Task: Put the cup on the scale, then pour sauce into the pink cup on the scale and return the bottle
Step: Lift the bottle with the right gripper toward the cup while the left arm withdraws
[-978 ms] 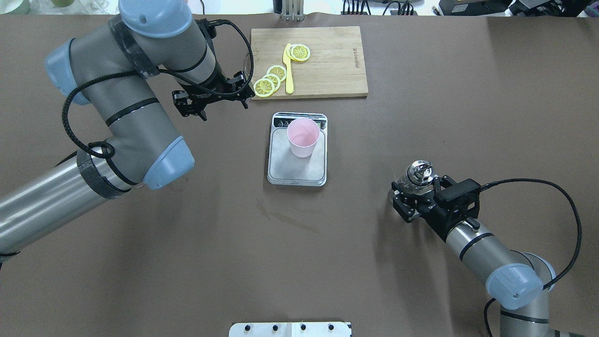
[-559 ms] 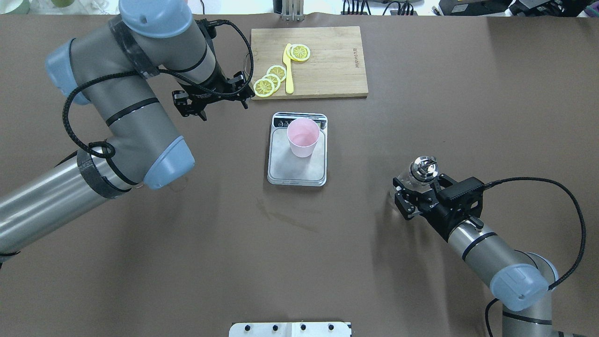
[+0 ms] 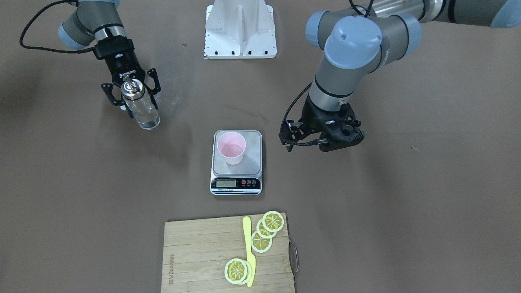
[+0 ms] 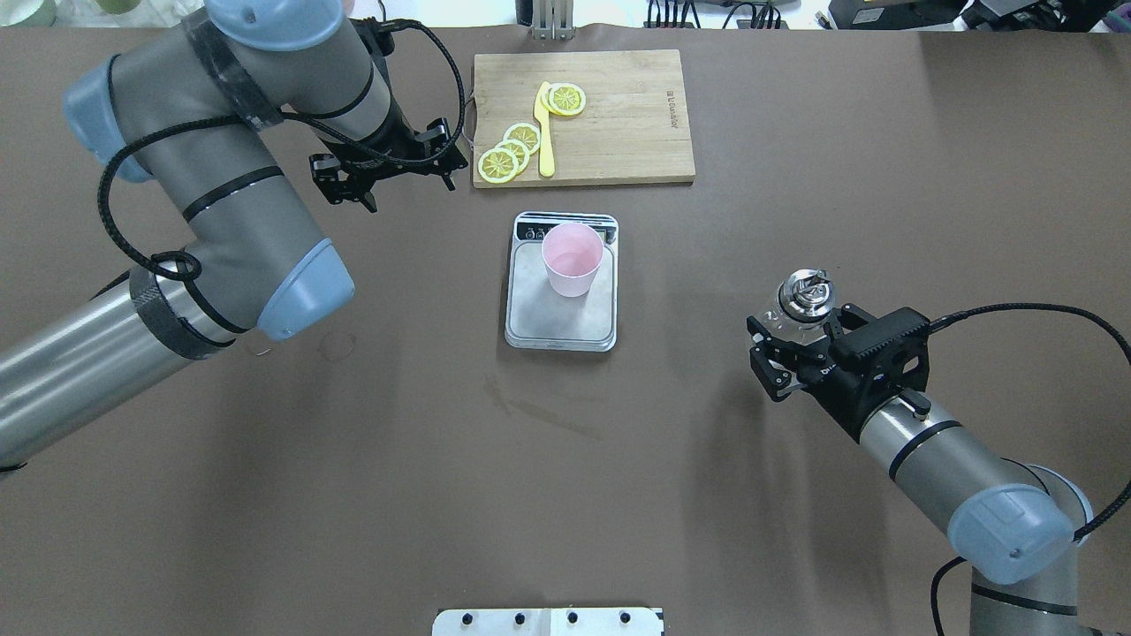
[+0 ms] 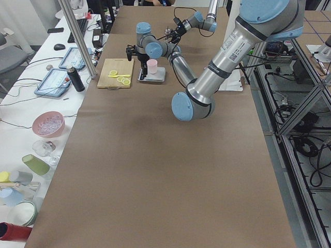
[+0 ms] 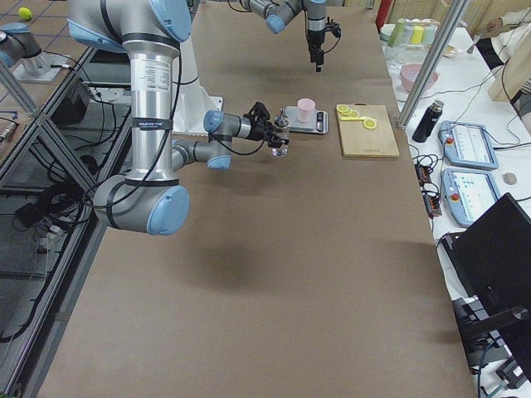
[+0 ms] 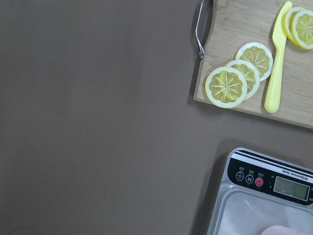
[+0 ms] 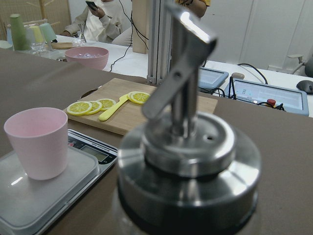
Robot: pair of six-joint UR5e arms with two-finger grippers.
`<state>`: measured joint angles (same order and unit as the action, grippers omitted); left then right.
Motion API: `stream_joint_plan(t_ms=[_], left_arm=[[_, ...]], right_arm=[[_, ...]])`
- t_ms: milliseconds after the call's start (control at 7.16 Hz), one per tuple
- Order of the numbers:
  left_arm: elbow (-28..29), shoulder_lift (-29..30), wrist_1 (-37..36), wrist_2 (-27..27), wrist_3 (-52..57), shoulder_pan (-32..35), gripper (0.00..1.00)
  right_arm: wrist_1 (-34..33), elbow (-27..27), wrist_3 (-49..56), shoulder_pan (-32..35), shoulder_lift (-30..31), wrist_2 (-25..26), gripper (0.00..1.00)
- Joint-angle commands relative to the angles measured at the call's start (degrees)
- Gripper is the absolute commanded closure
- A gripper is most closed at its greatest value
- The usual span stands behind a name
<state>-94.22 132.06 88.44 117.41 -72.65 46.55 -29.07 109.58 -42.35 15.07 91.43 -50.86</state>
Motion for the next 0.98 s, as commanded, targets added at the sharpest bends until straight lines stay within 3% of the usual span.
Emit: stream_joint_plan(t_ms=[0,140,419,559,838], left_arm=[[-0.09,-1.72,0.34,0.19,4.07,1.87,0.01],[0.0,-2.16,0.25,0.28,5.14,3.01,0.01],[0.09,-4.17,-0.37,2.89,12.48,7.03,0.01],[0.09,-6.36,-0.28,4.83,17.23,10.02,0.01],[-0.44,-10.49,0.15,6.78,27.77,13.9,0.01]], right_arm=[[-6.42,3.09,6.11,3.97,-0.72,-4.39,1.0],[-8.44,3.01,9.44,5.74,-1.24,-5.38,1.0],[-25.58,3.1,10.88,7.59,-12.7,-5.57,1.0],[-31.95,3.97,15.67,8.04,-15.11,-5.74,1.0],[-37.18,3.98,20.11,8.39,-15.31,-5.13,1.0]])
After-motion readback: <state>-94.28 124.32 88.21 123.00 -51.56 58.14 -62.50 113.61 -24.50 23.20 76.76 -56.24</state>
